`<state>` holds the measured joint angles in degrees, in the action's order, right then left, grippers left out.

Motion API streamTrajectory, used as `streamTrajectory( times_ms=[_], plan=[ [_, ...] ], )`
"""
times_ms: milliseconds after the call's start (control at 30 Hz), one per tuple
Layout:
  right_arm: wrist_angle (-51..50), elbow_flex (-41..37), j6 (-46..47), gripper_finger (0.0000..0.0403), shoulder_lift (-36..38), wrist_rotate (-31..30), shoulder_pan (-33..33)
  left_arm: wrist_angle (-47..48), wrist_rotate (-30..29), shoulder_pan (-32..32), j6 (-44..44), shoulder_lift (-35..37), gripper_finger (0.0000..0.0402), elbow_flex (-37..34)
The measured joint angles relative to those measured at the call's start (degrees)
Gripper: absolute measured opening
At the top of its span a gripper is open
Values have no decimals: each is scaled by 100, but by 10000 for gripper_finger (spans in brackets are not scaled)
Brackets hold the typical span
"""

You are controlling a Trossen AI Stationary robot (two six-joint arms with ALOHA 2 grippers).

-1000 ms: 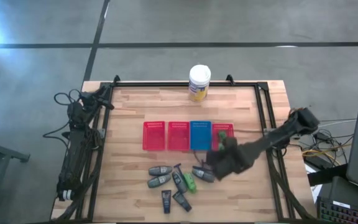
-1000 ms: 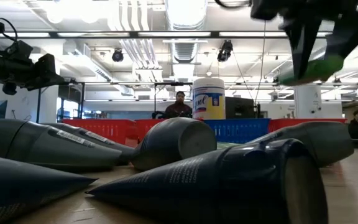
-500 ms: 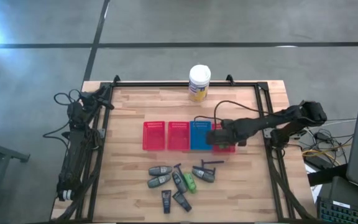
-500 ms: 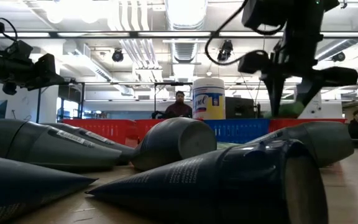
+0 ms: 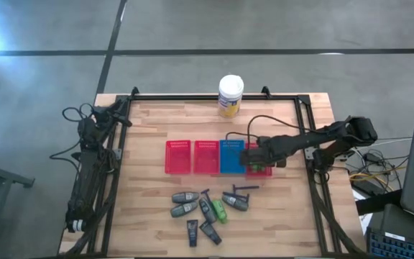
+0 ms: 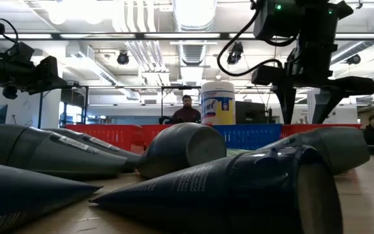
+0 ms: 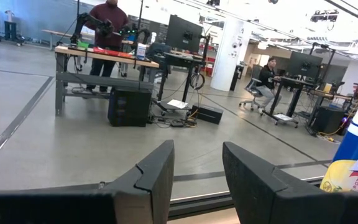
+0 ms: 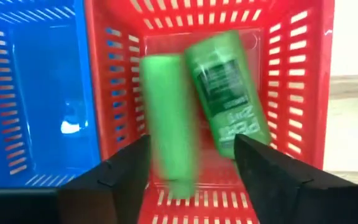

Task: Pick & Place Travel size toiletries
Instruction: Put the gray deodorant into the left red bin

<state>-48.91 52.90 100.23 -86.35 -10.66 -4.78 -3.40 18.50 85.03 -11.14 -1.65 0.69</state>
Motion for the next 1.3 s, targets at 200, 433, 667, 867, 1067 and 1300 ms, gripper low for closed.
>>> streamTrajectory(
  times_ms=[200, 433, 667, 867, 1067, 1300],
  plan=[
    [-37, 229, -174, 293, 0, -154, -24, 0, 0, 0, 0, 0, 142, -2],
    [-131, 817, -712, 339, 2, -310, -20, -106, -149, -1, -1844, 2, 143, -4],
    [-557, 1098, -750, 361, 2, -296, -33, -59, 220, -2, -6475, -20, 143, -4],
    [-580, 1176, -831, 363, 2, -275, -33, -767, 682, -100, -6592, -53, 143, 76],
    [-572, 1142, -899, 363, 2, -245, -33, 147, 938, -731, -4805, -433, 144, 1101],
    [-505, 1137, -1131, 363, 2, 130, -35, 2514, 583, -2260, -2478, -1517, 144, 2532]
  ],
)
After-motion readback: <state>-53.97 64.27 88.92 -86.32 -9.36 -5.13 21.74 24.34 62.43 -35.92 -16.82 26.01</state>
